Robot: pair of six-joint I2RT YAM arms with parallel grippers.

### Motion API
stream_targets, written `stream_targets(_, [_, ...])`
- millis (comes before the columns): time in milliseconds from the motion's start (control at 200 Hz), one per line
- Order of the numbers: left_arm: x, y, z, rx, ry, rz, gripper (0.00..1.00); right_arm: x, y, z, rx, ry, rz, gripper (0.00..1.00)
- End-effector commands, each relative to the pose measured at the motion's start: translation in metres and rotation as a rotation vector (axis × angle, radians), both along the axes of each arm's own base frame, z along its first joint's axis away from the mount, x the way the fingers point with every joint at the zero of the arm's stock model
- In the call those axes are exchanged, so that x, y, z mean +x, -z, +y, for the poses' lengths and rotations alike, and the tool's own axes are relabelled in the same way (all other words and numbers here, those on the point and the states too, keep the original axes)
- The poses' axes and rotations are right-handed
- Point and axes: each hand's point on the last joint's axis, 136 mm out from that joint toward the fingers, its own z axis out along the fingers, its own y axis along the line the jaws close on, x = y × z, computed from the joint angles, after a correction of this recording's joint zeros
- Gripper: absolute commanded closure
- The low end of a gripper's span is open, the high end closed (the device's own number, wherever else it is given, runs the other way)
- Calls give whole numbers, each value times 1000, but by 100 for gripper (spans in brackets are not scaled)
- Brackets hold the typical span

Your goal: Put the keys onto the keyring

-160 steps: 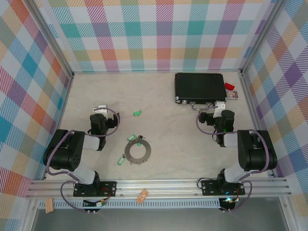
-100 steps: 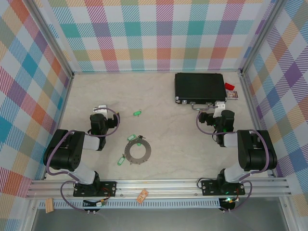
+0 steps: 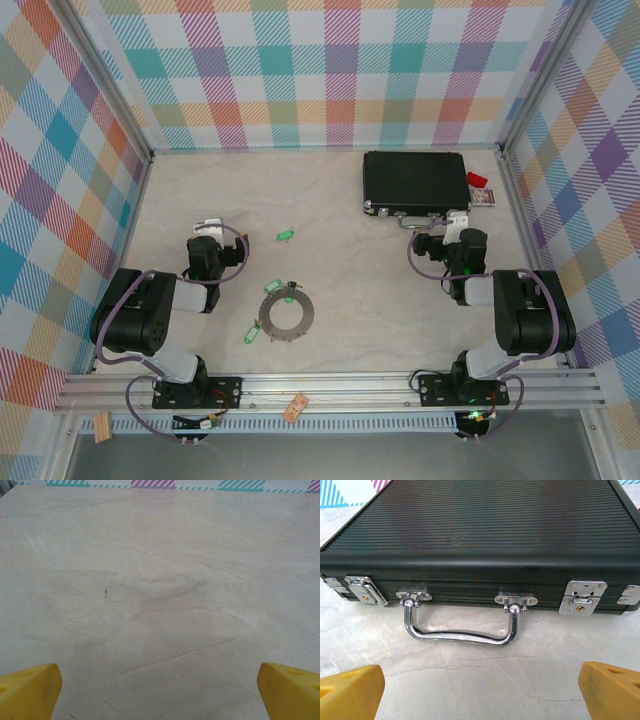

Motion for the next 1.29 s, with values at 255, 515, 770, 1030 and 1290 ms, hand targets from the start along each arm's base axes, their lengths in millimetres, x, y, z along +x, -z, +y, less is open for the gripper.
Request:
stream_targets(255, [7, -8, -1, 2, 12, -20, 0, 5, -10, 2, 10, -10, -23, 1])
stream_targets(515, [9, -7, 1, -16, 14, -10, 0, 6, -10, 2, 10, -10, -23, 1])
stream_targets(770, [4, -38, 28, -15, -141, -11, 0, -7, -39, -10, 11, 68, -80, 1])
stream_targets(1030, [-27, -116, 67, -297, -546, 36, 0, -32, -105, -22, 285, 245, -42, 1])
stream_targets(1290, [-55, -139, 17, -553, -302, 61, 0, -51, -146, 7, 626, 171, -44, 1])
